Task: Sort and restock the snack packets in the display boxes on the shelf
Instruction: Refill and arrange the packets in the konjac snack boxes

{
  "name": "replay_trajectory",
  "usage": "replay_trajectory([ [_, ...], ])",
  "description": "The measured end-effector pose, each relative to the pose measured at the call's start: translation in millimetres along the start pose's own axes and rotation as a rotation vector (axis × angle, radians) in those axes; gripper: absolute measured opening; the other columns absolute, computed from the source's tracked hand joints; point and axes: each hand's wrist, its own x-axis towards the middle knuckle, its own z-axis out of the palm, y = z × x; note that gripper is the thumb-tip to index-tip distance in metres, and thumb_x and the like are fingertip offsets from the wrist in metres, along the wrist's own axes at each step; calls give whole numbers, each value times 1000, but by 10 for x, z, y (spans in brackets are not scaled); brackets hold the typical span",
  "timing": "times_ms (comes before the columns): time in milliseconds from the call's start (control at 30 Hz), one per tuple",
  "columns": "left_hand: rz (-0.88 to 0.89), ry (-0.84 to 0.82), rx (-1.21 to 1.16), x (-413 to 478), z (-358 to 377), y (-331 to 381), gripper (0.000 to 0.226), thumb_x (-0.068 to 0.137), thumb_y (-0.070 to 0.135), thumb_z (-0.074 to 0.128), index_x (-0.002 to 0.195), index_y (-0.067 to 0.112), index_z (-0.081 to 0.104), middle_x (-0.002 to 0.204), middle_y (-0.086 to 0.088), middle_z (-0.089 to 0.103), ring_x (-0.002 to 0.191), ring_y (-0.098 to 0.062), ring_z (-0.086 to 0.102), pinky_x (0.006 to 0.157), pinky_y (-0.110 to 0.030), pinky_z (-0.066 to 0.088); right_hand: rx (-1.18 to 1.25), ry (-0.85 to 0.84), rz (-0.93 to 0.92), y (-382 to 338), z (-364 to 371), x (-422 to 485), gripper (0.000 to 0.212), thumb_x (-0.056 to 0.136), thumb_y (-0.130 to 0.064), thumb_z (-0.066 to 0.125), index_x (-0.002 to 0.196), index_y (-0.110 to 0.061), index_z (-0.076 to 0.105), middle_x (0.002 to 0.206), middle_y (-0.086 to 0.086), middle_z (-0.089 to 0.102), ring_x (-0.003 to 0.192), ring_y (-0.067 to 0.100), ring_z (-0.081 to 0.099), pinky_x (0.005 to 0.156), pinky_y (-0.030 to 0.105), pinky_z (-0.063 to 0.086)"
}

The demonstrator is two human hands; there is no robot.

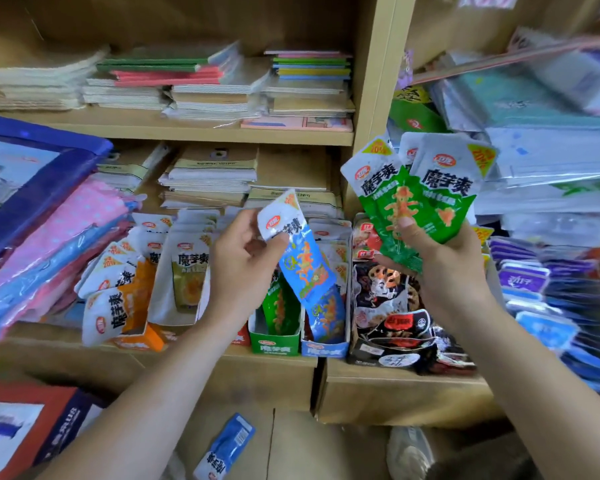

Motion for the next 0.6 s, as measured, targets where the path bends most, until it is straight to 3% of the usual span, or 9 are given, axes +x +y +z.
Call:
replay_trajectory([
  [133,97,-86,252,-70,79,-43,22,88,10,74,101,27,65,93,14,73,82,-1,70,63,-21,56,-14,-19,4,-6,-41,-7,41,94,-5,66,132,-8,52,112,-3,75,101,18,74,70,48,62],
  [233,183,-114,449,-102,118,-157,18,83,18,78,98,22,67,93,10,68,80,-9,65,61,-28,50,-14,-18,22,5,-64,-6,40,94,-5,66,132,-9,53,115,-1,74,104,19,73,70,48,62],
  [333,278,-172,769,-136,141,-263,22,82,32,79,98,23,67,102,9,67,95,-17,61,67,-29,44,-25,-16,40,18,-79,3,39,93,-6,68,130,-8,54,117,4,73,105,22,73,72,51,62],
  [500,174,-224,679,-142,130,-225,33,80,31,83,106,29,63,92,13,72,73,-8,67,64,-34,56,-39,-18,54,22,-95,-4,37,93,-5,68,128,-10,55,113,1,75,104,20,73,73,52,62],
  [600,110,-246,457,-214,149,-163,44,77,22,87,116,26,67,91,15,71,73,0,67,64,-21,56,-43,-15,62,17,-102,-21,38,93,-5,67,129,-9,54,114,2,75,103,20,73,72,50,62],
])
